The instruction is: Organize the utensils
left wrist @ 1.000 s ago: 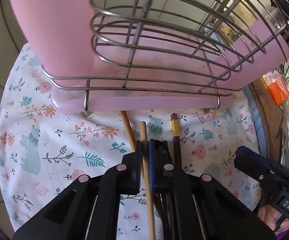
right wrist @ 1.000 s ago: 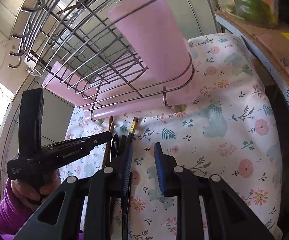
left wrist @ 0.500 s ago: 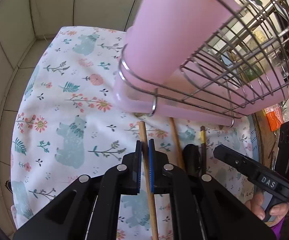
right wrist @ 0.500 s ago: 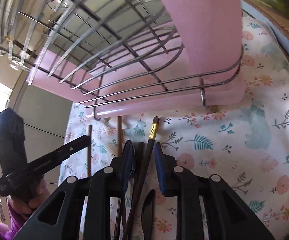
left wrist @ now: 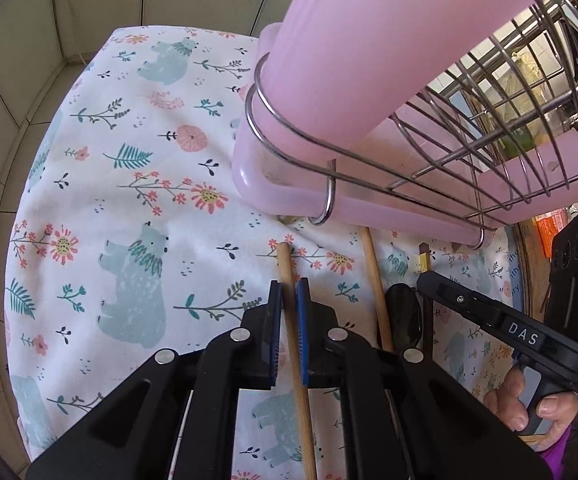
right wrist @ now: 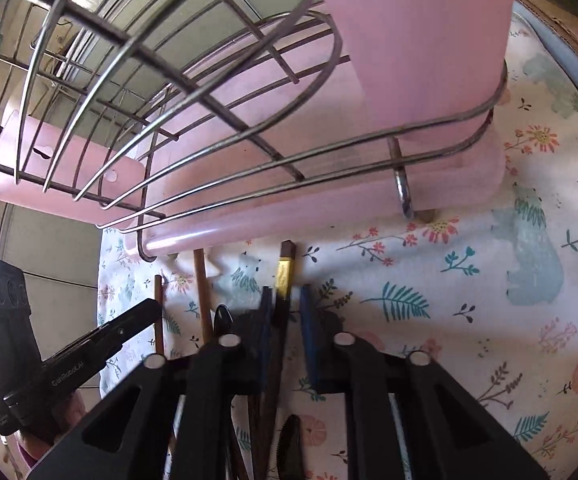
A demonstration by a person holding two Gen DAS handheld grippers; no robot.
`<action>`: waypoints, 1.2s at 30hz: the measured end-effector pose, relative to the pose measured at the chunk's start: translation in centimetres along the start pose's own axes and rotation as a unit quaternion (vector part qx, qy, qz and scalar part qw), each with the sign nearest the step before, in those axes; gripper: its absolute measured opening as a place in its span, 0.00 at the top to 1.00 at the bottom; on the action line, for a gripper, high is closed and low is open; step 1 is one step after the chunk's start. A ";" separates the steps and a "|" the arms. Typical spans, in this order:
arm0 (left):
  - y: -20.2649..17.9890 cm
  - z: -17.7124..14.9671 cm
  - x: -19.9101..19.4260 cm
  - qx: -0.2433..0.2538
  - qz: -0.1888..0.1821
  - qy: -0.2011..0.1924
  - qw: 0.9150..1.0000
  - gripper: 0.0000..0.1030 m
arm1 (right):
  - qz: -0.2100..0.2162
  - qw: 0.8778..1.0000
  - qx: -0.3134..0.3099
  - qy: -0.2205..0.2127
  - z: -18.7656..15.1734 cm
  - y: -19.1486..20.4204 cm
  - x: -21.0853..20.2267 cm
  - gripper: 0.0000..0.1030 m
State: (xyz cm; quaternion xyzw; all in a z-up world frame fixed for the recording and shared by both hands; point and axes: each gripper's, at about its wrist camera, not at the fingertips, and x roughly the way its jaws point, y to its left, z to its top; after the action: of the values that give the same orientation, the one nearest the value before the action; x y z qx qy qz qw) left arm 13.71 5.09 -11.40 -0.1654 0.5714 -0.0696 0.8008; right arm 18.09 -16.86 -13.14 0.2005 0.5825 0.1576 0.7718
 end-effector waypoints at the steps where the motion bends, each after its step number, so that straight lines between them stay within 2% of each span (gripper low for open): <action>1: 0.0 0.0 0.1 0.000 0.003 0.006 1.000 0.93 | -0.002 1.000 0.001 -0.005 -0.1 -0.2 -0.3 0.92; 9: -1.1 0.2 1.3 0.014 0.024 0.020 0.999 0.92 | 0.019 0.999 0.018 -0.028 -1.2 -3.0 -4.1 0.92; 19: -0.1 -0.1 -0.5 -0.012 0.000 0.000 1.000 0.93 | 0.047 0.995 0.015 -0.081 -2.4 -4.7 -8.7 0.92; 27: 0.5 -1.1 -5.7 -0.018 -0.028 -0.083 0.996 0.94 | 0.046 0.989 0.001 -0.143 -3.3 -4.4 -12.7 0.92; 32: -0.4 -2.1 -9.7 -0.004 -0.038 -0.149 0.988 0.94 | 0.044 0.980 -0.017 -0.194 -3.5 -3.8 -16.5 0.94; 36: -0.7 -2.6 -12.5 0.008 -0.044 -0.200 0.979 0.94 | 0.026 0.969 -0.035 -0.242 -3.7 -2.6 -18.6 0.94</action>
State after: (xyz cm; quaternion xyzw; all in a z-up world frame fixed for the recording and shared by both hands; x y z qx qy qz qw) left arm 7.12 7.75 -0.73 -0.1948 0.3912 -0.0747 0.8963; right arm 9.49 -27.53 0.28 0.2203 0.3672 0.1446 0.8920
